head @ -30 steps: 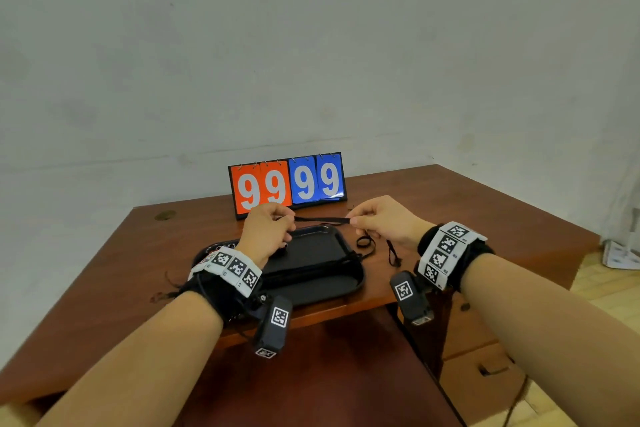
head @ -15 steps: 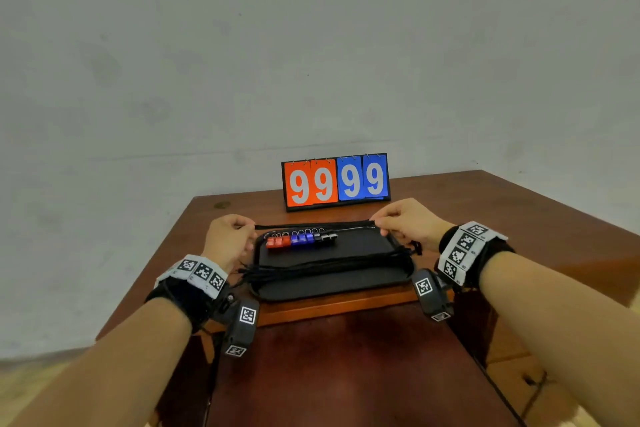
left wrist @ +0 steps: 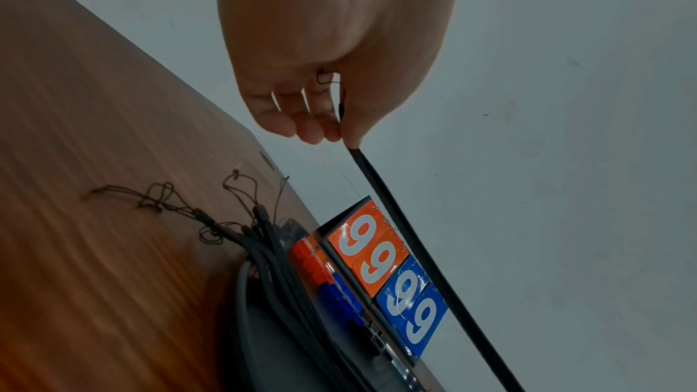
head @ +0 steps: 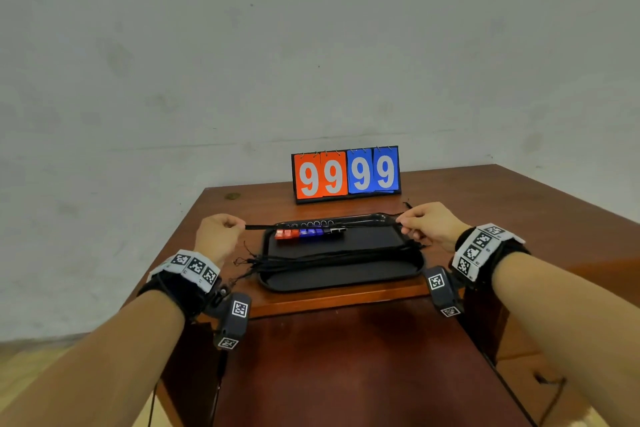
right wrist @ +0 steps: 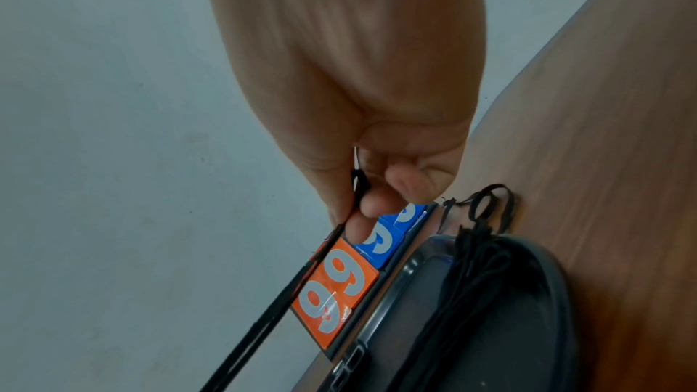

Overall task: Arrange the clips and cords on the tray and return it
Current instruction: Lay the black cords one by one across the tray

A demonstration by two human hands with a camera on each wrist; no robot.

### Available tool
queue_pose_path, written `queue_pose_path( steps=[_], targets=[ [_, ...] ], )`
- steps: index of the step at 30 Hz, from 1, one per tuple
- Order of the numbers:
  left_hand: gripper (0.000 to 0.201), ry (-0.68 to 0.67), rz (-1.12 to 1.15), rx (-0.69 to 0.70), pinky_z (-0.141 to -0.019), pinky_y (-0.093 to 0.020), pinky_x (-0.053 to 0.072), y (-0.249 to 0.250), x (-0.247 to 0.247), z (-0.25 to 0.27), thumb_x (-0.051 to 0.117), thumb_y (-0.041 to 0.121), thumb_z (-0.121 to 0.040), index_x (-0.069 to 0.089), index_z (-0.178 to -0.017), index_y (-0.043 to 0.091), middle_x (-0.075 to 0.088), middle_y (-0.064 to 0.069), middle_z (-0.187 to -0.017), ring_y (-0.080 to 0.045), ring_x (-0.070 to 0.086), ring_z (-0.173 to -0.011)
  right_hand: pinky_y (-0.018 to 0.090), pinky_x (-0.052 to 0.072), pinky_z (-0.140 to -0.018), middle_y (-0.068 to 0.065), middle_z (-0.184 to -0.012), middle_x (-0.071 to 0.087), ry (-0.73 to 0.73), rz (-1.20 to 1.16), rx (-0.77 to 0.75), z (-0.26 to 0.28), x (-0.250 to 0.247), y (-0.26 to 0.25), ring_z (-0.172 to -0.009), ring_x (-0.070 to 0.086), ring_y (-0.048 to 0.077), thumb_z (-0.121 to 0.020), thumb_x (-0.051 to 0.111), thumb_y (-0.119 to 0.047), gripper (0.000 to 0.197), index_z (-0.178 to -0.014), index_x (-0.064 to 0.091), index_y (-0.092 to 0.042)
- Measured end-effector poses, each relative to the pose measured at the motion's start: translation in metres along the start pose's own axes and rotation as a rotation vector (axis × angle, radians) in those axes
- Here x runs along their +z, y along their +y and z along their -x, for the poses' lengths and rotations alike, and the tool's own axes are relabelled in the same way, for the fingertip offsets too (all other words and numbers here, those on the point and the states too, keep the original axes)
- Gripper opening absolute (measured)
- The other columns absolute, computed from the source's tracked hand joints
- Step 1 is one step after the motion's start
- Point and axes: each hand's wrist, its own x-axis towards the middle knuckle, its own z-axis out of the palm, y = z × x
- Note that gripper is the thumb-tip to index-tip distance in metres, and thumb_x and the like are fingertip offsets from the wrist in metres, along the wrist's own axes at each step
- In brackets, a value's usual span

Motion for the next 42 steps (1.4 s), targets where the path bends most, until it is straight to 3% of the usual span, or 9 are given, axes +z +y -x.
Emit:
queue_pose_path(
  steps=[6, 14, 19, 26, 32, 35, 38, 40, 42],
  targets=[
    [0.021, -0.085, -0.08, 0.009, -0.08, -0.036, 0.05, 0.0, 0.018, -0.001, 0.061, 0.006, -0.092, 0.072, -0.08, 0.02, 0.066, 0.0, -0.086, -0.019, 0.057, -0.078, 0.016, 0.043, -0.042, 0.012, -0.075, 0.069, 0.078, 0.024, 0.027, -0.006, -0.006, 0.017, -0.052, 0.052, 0.013, -0.093, 0.059, -0.001, 0.01, -0.094, 0.069, -0.002],
    [0.016, -0.143, -0.261, 0.04, -0.078, -0.03, 0.047, -0.006, 0.035, 0.002, 0.062, 0.01, -0.087, 0.07, -0.079, 0.02, 0.068, 0.003, -0.083, -0.016, 0.063, -0.083, 0.015, 0.039, -0.041, 0.003, -0.064, 0.066, 0.158, 0.187, 0.028, -0.026, -0.01, 0.041, -0.052, 0.055, 0.011, -0.087, 0.067, -0.008, 0.009, -0.081, 0.074, -0.006],
    [0.019, -0.145, -0.331, 0.048, -0.078, -0.031, 0.048, -0.008, 0.036, 0.001, 0.059, 0.011, -0.087, 0.069, -0.075, 0.021, 0.068, 0.004, -0.083, -0.019, 0.063, -0.084, 0.021, 0.04, -0.043, 0.006, -0.07, 0.068, 0.142, 0.212, 0.059, -0.036, -0.006, 0.049, -0.054, 0.055, 0.013, -0.09, 0.06, -0.009, 0.015, -0.085, 0.074, -0.01],
    [0.019, -0.162, -0.401, 0.045, -0.078, -0.031, 0.049, -0.011, 0.037, 0.001, 0.06, 0.011, -0.087, 0.067, -0.075, 0.024, 0.067, 0.005, -0.082, -0.02, 0.063, -0.086, 0.014, 0.042, -0.044, 0.005, -0.074, 0.072, 0.15, 0.248, 0.022, -0.038, -0.001, 0.053, -0.054, 0.059, 0.011, -0.086, 0.067, -0.007, 0.009, -0.081, 0.072, -0.013],
    [0.021, -0.18, -0.452, 0.044, -0.08, -0.034, 0.053, -0.013, 0.036, 0.0, 0.06, 0.012, -0.087, 0.067, -0.074, 0.026, 0.069, 0.003, -0.086, -0.02, 0.064, -0.088, 0.02, 0.046, -0.068, -0.006, -0.082, 0.072, 0.144, 0.279, -0.03, -0.039, 0.002, 0.055, -0.082, 0.065, 0.01, -0.083, 0.074, -0.014, 0.013, -0.073, 0.074, -0.022],
    [0.017, -0.19, -0.47, 0.013, -0.084, -0.039, 0.055, -0.014, 0.035, 0.001, 0.062, 0.018, -0.082, 0.067, -0.071, 0.03, 0.069, 0.006, -0.086, -0.023, 0.065, -0.093, 0.024, 0.045, -0.076, -0.005, -0.088, 0.072, 0.167, 0.268, -0.003, -0.039, 0.005, 0.058, -0.089, 0.065, 0.013, -0.088, 0.067, -0.017, 0.014, -0.078, 0.076, -0.021],
    [0.008, -0.15, -0.514, 0.003, -0.093, -0.046, 0.051, -0.008, 0.034, 0.004, 0.064, 0.03, -0.074, 0.065, -0.072, 0.038, 0.07, 0.005, -0.103, -0.028, 0.059, -0.108, 0.028, 0.044, -0.081, 0.003, -0.099, 0.071, 0.191, 0.276, 0.018, -0.036, 0.006, 0.056, -0.095, 0.062, 0.02, -0.094, 0.056, -0.018, 0.021, -0.09, 0.076, -0.012],
    [0.015, -0.108, -0.543, 0.022, -0.099, -0.048, 0.045, 0.0, 0.034, 0.009, 0.063, 0.026, -0.077, 0.066, -0.082, 0.041, 0.066, 0.001, -0.118, -0.032, 0.052, -0.118, 0.032, 0.045, -0.081, 0.011, -0.103, 0.071, 0.21, 0.291, 0.014, -0.034, 0.004, 0.054, -0.099, 0.062, 0.027, -0.095, 0.052, -0.016, 0.025, -0.093, 0.074, -0.003],
    [0.024, -0.088, -0.558, 0.041, -0.103, -0.05, 0.04, 0.007, 0.036, 0.011, 0.06, 0.021, -0.081, 0.068, -0.093, 0.039, 0.061, -0.002, -0.127, -0.034, 0.046, -0.124, 0.03, 0.043, -0.081, 0.011, -0.108, 0.07, 0.224, 0.298, 0.006, -0.034, 0.0, 0.055, -0.099, 0.061, 0.026, -0.096, 0.052, -0.016, 0.024, -0.096, 0.073, -0.004]
  ],
)
